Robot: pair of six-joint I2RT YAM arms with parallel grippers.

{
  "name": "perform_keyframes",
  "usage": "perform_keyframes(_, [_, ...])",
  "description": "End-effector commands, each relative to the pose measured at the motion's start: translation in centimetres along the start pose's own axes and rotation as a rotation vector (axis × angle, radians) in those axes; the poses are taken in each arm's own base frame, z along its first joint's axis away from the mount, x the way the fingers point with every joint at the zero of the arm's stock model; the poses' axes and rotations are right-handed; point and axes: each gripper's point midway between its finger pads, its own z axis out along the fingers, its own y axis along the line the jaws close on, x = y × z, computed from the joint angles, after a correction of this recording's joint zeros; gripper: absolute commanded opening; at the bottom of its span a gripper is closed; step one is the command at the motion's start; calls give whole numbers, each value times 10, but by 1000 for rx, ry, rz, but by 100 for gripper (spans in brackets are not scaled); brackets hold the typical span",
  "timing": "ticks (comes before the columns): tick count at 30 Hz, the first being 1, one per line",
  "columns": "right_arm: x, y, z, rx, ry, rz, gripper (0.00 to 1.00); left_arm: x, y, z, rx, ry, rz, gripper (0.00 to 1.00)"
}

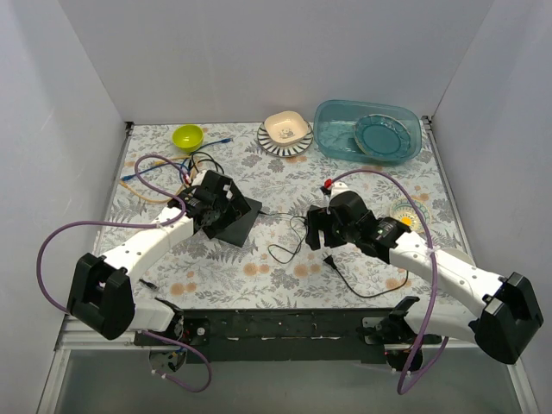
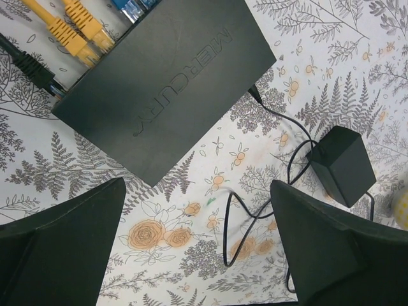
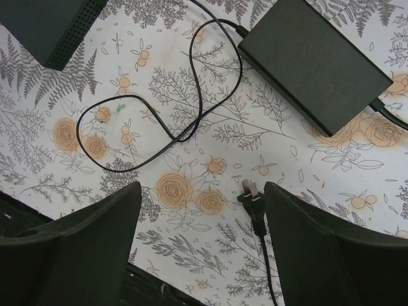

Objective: Pull the plug from the switch port

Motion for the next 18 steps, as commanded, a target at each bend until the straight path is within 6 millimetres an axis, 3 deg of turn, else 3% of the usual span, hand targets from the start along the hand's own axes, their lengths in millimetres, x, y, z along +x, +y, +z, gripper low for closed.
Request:
perform_keyframes(1, [-40,17,6,-35,-113,5,82,-13,10,-10,-45,-70,-57,98])
perform_keyframes(3, [-53,21,12,-32,-135,13,79,-20,24,-12,-126,-95,-88,98])
perform_keyframes(4, [-54,21,25,-18,-118,15,77,-26,29,-9,-163,-115,-95,98])
perform_keyframes(5, [-74,30,25,-30,-146,17,76,-30,31,-8,-179,-122,-112,98])
perform_keyframes(6, [-80,33,31,-27,-141,14,75,-39,34,-10,-202,-135,-131,98])
perform_keyframes(7, [-79,34,48,-11,-104,7,72,-43,38,-7,-224,-146,-144,98])
perform_keyframes(8, [-99,42,50,-23,-127,8,70,-46,40,-6,-232,-146,-160,98])
perform_keyframes(9, [-107,46,57,-25,-124,8,65,-53,48,-4,-251,-145,-201,96])
perform_keyframes(10, [-101,46,79,-17,-74,7,60,-53,53,-1,-262,-131,-222,89])
perform_keyframes(11, [-104,45,87,-12,-54,13,56,-48,53,1,-253,-93,-245,83])
perform_keyframes(12, [-128,56,88,-37,-86,20,54,-49,56,1,-249,-85,-267,75])
perform_keyframes(13, [-120,55,109,-35,-33,34,50,-41,62,4,-252,-68,-267,54])
perform_keyframes(15, [-141,61,120,-51,-48,59,47,-35,57,-3,-189,-55,-289,41])
perform_keyframes(16, [-135,61,136,-58,-15,70,45,-24,66,-2,-198,-34,-298,39])
perform_keyframes(17, [-139,60,142,-63,-12,94,43,-19,64,-4,-173,-19,-303,26])
perform_keyframes(18, [-150,67,145,-91,-27,106,43,-18,60,-10,-129,-20,-311,24])
